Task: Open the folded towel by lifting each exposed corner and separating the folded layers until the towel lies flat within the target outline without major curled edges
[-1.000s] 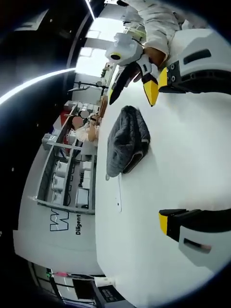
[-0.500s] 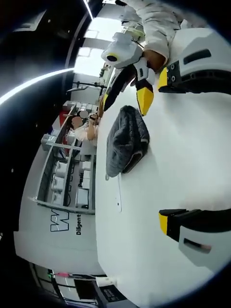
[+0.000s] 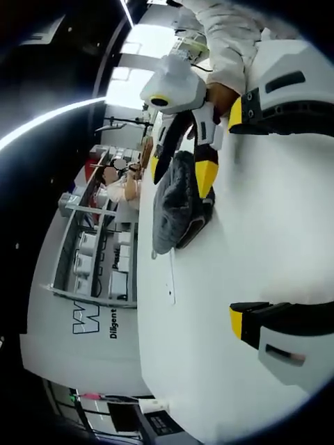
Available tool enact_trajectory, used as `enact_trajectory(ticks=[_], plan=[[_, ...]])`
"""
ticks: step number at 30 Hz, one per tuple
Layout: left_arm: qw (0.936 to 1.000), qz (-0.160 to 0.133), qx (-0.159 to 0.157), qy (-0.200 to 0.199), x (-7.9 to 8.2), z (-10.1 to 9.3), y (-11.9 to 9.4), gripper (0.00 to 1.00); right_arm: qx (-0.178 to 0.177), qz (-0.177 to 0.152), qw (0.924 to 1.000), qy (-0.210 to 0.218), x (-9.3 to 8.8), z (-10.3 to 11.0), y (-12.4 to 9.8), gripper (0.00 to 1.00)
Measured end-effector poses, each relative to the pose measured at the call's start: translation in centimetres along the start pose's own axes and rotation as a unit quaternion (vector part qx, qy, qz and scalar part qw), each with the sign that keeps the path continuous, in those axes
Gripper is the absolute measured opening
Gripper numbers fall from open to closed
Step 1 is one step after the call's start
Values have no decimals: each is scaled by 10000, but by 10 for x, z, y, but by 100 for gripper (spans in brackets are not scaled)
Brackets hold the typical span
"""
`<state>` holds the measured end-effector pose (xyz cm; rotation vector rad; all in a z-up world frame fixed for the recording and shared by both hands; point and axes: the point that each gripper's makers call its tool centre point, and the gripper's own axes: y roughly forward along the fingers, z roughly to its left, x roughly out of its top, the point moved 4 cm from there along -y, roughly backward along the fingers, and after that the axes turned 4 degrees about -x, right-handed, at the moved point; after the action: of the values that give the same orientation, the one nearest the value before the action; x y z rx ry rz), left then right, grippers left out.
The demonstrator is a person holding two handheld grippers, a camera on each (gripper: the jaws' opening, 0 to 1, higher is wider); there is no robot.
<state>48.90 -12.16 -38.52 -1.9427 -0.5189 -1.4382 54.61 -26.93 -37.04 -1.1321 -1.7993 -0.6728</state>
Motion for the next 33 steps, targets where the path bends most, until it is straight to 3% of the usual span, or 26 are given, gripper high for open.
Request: enact_trajectory(ticks=[7,13,16,21,25,29,33], plan=[[10000,4,17,10,0,0,-1,99,48,27,10000,-36,5,8,0,47],[10000,0,36,-22,0,1,-1,99,-30,214,9990,-392,1,12,5,37],[10000,19,33,-15,-1,2,-1,98,-21,259,9988,-424,0,12,6,37],[10000,38,43,-3,-2,2,-1,98,24,291,9981,-536,-1,13,7,24],[10000,46,40,3,-2,1,0,98,-14,315,9973,-668,-2,13,8,21],[9999,101,32,-29,-5,2,2,98,-22,344,9964,-771,-5,11,10,5],[9999,125,39,6,-5,2,1,98,34,359,9965,-750,-7,11,18,4]])
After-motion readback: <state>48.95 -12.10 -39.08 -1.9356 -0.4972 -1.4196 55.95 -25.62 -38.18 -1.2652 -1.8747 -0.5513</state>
